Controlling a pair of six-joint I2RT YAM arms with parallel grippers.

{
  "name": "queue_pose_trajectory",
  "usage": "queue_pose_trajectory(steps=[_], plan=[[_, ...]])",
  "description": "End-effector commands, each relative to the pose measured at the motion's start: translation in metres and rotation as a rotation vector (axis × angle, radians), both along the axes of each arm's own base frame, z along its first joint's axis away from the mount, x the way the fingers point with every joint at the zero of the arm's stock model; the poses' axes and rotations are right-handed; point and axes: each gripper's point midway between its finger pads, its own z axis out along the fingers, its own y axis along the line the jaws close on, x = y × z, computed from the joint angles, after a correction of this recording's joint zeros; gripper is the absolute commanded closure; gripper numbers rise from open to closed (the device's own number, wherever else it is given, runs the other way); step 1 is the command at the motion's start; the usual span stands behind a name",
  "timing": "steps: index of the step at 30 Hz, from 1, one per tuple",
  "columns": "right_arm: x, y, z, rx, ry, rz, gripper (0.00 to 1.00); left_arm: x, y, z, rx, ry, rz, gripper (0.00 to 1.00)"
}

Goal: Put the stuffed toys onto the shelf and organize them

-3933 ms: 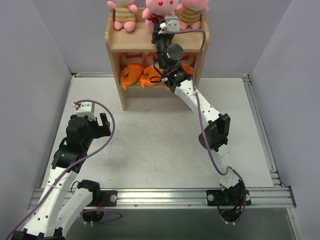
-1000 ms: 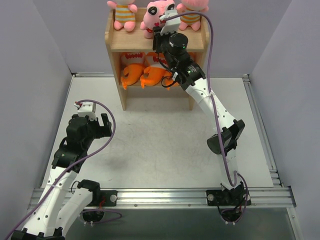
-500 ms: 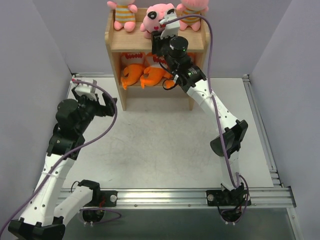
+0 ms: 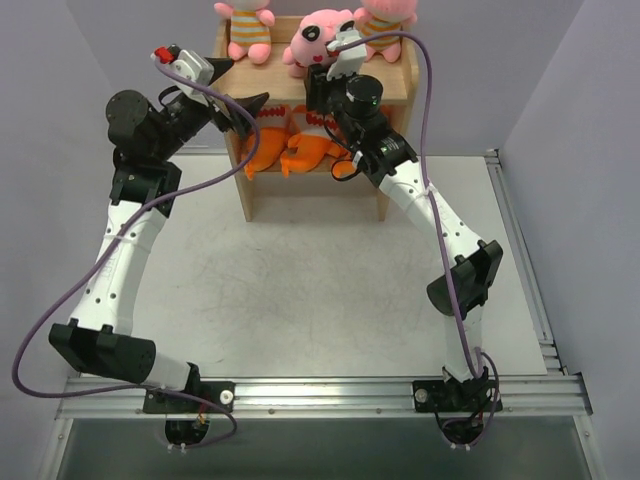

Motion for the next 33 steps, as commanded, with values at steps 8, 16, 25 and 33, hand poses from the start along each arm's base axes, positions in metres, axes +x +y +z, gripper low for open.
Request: queue_pose_trajectory(steps=[8, 16, 25, 33], plan=[[-0.023, -0.008, 0.055, 0.087, -0.107, 0.050, 0.55, 0.015, -0.045, 0.031, 0.101, -0.236, -0.268, 0.01], [-0.021, -0.006, 0.047, 0.077, -0.094, 0.055, 0.55, 0.037, -0.049, 0.046, 0.020, -0.270, -0.280, 0.07], [-0.021, -0.006, 0.046, 0.077, -0.092, 0.055, 0.55, 0.046, -0.071, 0.053, -0.041, -0.283, -0.345, 0.17], [-0.023, -0.005, 0.046, 0.072, -0.091, 0.068, 0.55, 0.059, -0.083, 0.047, -0.052, -0.274, -0.339, 0.30]])
